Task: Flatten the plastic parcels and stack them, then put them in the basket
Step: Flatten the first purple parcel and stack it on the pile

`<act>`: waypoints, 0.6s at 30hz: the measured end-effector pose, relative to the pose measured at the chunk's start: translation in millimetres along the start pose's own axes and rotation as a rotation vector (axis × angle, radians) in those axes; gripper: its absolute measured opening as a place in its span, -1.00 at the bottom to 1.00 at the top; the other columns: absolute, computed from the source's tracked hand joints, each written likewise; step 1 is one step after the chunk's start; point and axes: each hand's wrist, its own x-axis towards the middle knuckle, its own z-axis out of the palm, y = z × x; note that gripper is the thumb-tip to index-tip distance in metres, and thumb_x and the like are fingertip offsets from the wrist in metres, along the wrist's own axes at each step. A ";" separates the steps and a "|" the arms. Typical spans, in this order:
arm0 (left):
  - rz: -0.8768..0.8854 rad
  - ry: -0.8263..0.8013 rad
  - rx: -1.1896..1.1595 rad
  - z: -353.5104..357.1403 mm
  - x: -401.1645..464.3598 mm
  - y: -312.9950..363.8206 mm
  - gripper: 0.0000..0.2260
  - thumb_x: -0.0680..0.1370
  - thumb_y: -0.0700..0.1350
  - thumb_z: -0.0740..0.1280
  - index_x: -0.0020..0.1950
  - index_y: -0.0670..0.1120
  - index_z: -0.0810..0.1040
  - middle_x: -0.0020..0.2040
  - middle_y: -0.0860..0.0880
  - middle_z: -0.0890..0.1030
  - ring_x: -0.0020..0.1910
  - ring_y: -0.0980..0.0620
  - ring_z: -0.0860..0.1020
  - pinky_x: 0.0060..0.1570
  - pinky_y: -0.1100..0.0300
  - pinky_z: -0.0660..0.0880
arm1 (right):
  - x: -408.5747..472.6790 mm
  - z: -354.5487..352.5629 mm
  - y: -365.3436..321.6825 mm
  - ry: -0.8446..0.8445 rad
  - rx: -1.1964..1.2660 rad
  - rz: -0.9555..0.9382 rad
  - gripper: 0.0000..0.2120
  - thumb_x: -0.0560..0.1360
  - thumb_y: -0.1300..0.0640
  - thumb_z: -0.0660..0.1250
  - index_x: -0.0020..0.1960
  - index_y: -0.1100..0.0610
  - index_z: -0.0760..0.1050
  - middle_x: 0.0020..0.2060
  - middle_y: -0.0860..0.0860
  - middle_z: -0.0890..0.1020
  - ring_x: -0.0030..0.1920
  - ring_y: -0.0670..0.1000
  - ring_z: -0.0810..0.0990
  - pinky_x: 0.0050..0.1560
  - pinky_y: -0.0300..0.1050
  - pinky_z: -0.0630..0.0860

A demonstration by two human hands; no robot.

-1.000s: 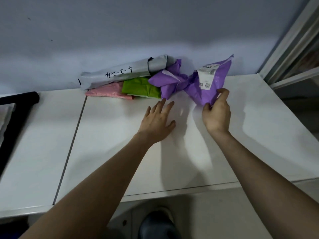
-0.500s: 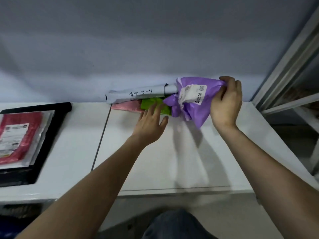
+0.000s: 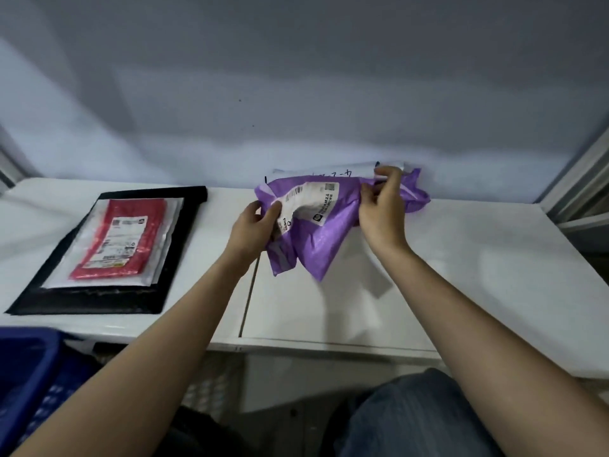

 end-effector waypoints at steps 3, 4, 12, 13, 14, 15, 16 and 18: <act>-0.067 0.079 -0.124 -19.4 -1.2 -17.3 -0.73 0.55 0.01 0.29 0.17 -0.11 0.44 -0.35 -0.01 0.52 -0.38 0.04 0.49 -0.06 -0.07 0.57 | -6.6 29.2 12.4 -0.103 0.226 0.295 -0.76 0.53 0.13 0.29 0.11 0.21 0.35 -0.19 0.00 0.55 -0.03 0.15 0.60 -0.07 0.09 0.59; -0.088 0.105 -0.160 -22.8 -0.7 -22.9 -0.74 0.55 -0.02 0.29 0.19 -0.11 0.42 -0.34 -0.02 0.53 -0.38 0.03 0.49 -0.08 -0.07 0.57 | -10.1 37.8 16.2 -0.169 0.277 0.397 -0.75 0.51 0.10 0.31 0.10 0.22 0.38 -0.11 0.05 0.59 0.02 0.17 0.62 -0.13 0.05 0.61; -0.099 0.115 -0.205 -18.0 2.5 -37.5 -0.87 0.60 -0.13 0.22 0.09 -0.08 0.30 -0.05 -0.14 0.56 -0.17 -0.06 0.53 -0.18 -0.07 0.61 | -33.1 69.0 32.7 -0.407 -0.135 0.518 -0.82 0.57 0.04 0.09 0.11 0.09 0.21 0.17 0.20 0.52 0.10 0.28 0.56 0.08 0.19 0.53; -0.088 0.120 -0.170 -17.7 2.5 -37.9 -0.88 0.60 -0.12 0.21 0.09 -0.07 0.30 -0.01 -0.17 0.57 -0.15 -0.08 0.53 -0.12 -0.13 0.61 | -32.7 70.2 33.5 -0.377 -0.168 0.494 -0.81 0.58 0.08 0.08 0.16 0.12 0.23 0.19 0.21 0.51 0.15 0.29 0.53 0.15 0.13 0.48; -0.075 0.128 -0.135 -17.3 3.2 -39.6 -0.88 0.60 -0.12 0.20 0.10 -0.07 0.30 -0.01 -0.17 0.57 -0.15 -0.08 0.53 -0.09 -0.15 0.60 | -32.8 70.9 33.3 -0.349 -0.188 0.472 -0.78 0.60 0.11 0.07 0.21 0.16 0.23 0.21 0.22 0.50 0.18 0.28 0.50 0.16 0.06 0.45; -0.053 0.133 -0.099 -16.7 3.7 -41.0 -0.88 0.61 -0.12 0.18 0.12 -0.07 0.30 -0.05 -0.16 0.56 -0.19 -0.07 0.53 -0.09 -0.10 0.60 | -32.3 71.2 33.1 -0.325 -0.194 0.456 -0.75 0.61 0.13 0.07 0.24 0.19 0.22 0.21 0.22 0.50 0.20 0.27 0.49 0.15 0.03 0.40; -0.019 0.138 -0.064 -15.3 4.7 -43.1 -0.86 0.61 -0.13 0.17 0.16 -0.08 0.31 -0.11 -0.13 0.55 -0.24 -0.04 0.51 -0.14 -0.02 0.57 | -31.7 70.9 33.0 -0.307 -0.194 0.436 -0.75 0.61 0.15 0.06 0.26 0.21 0.21 0.21 0.22 0.50 0.20 0.27 0.48 0.13 0.02 0.39; 0.058 0.155 0.014 -12.9 4.2 -43.7 -0.83 0.62 -0.15 0.14 0.21 -0.09 0.31 -0.21 -0.05 0.54 -0.33 0.03 0.48 -0.29 0.15 0.45 | -30.9 69.2 33.4 -0.289 -0.221 0.393 -0.74 0.59 0.23 0.05 0.28 0.21 0.20 0.19 0.22 0.50 0.17 0.27 0.49 0.08 -0.01 0.38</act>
